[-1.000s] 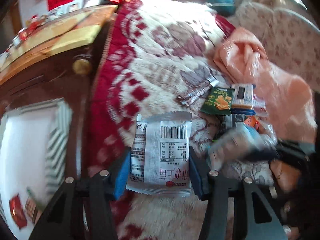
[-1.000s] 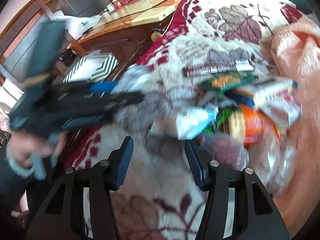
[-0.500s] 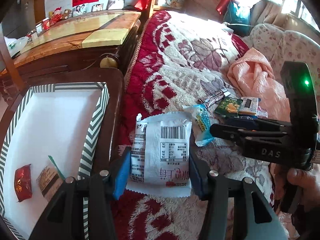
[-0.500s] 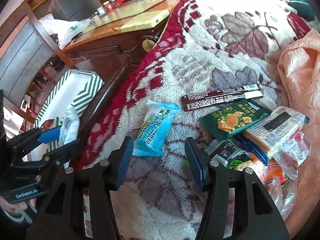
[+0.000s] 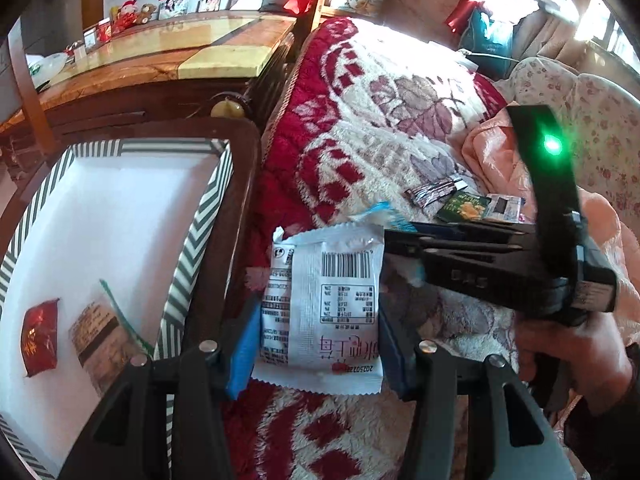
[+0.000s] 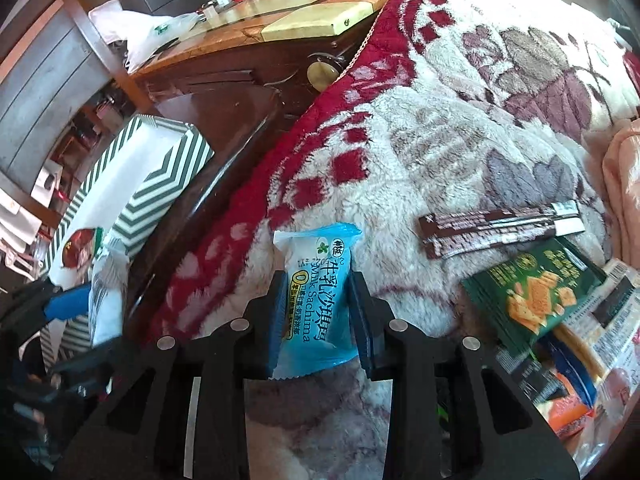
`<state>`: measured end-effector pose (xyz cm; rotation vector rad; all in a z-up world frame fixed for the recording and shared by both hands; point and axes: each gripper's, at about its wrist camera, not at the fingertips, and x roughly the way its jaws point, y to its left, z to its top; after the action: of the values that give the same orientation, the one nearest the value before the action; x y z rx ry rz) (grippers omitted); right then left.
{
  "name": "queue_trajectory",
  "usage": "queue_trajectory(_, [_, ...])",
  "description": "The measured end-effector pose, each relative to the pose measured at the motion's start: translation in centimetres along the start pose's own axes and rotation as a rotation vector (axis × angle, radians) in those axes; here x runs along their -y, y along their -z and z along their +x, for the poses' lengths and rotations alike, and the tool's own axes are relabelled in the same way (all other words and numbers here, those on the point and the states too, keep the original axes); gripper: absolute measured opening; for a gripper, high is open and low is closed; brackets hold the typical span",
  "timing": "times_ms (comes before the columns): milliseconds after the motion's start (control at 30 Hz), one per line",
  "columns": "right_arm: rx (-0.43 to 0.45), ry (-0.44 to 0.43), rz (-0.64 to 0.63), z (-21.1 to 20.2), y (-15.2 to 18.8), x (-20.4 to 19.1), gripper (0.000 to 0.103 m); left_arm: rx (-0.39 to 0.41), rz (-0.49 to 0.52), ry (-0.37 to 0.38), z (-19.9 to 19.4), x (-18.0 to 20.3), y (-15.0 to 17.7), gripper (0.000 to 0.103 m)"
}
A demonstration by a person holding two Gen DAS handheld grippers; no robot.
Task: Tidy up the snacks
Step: 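Grasp the white barcode packet with the left gripper while the right gripper grasps the blue Sachima packet, then carry both packets into the white tray and open both grippers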
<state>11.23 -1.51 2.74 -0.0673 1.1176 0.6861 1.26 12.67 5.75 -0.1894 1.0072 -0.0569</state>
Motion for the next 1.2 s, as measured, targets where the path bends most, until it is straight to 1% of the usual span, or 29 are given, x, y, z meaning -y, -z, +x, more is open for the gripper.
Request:
queue_trajectory(133, [-0.016,0.003,-0.013,-0.5,0.6,0.0,0.029,0.002,-0.017,0.006,-0.2,-0.1,0.1,0.056])
queue_trajectory(200, [-0.009,0.033,-0.012,-0.5,0.8,0.1,0.031,0.01,-0.013,0.01,-0.6,0.1,0.2,0.056])
queue_trajectory(233, [-0.021,0.041,-0.015,-0.3,0.8,-0.1,0.032,0.013,-0.009,0.009,-0.7,0.2,0.3,0.056])
queue_trajectory(367, [-0.033,0.051,-0.044,0.4,0.8,-0.8,0.032,0.003,-0.01,0.007,-0.7,0.3,0.5,0.056])
queue_trajectory(467, [-0.025,0.003,-0.014,-0.2,0.9,-0.4,0.028,0.005,-0.018,0.003,-0.9,0.1,0.8,0.056])
queue_trajectory(533, [-0.015,0.009,-0.032,-0.8,1.0,-0.7,0.028,0.013,-0.026,0.002,-1.2,0.0,0.8,0.056])
queue_trajectory(667, [0.022,-0.007,-0.044,-2.9,1.6,-1.6,0.028,0.035,-0.042,-0.01,-2.0,-0.2,0.9,0.056])
queue_trajectory(867, [0.064,-0.042,-0.071,-5.8,2.6,-4.1,0.028,0.067,-0.055,-0.052,-3.9,-0.6,1.2,0.056])
queue_trajectory(1000, [0.077,-0.064,-0.094,-6.5,3.0,-5.9,0.028,0.092,-0.059,-0.082,-5.4,-1.2,1.3,0.056])
queue_trajectory(1200, [0.067,-0.096,-0.126,-6.6,3.5,-8.5,0.028,0.124,-0.086,-0.13,-7.6,-2.7,2.1,0.056])
